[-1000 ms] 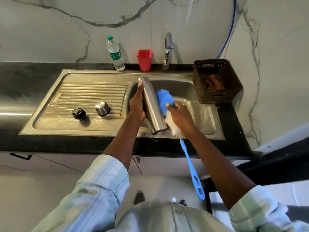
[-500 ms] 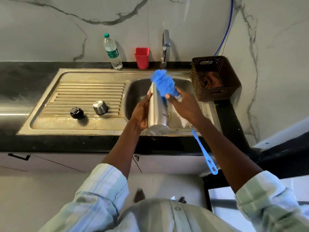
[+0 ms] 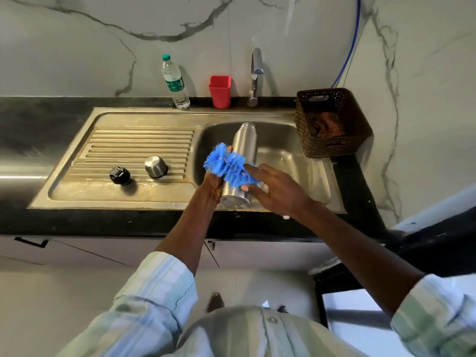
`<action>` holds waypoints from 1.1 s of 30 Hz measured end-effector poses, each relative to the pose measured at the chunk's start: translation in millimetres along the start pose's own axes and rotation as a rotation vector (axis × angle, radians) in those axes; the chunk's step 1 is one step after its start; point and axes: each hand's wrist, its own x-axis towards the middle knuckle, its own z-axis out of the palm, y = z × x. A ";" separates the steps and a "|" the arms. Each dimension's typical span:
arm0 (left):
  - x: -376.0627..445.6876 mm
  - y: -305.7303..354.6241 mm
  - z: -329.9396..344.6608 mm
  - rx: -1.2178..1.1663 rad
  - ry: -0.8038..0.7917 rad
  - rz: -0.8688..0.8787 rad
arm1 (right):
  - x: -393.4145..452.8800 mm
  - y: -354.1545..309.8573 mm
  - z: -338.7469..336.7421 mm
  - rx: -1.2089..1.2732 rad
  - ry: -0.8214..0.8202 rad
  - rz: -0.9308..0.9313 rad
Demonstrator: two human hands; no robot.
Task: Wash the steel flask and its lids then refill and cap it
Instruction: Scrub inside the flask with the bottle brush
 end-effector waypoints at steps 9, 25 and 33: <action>-5.2 -9.3 1.3 -0.080 -0.200 -0.200 | 9.5 6.0 -15.4 0.038 0.129 0.143; -4.3 -8.6 0.9 -0.111 -0.174 -0.122 | -5.4 1.9 -3.1 -0.201 0.154 -0.111; -9.5 -15.2 12.7 -0.266 -0.233 -0.210 | 0.3 5.2 -10.4 -0.066 0.300 0.014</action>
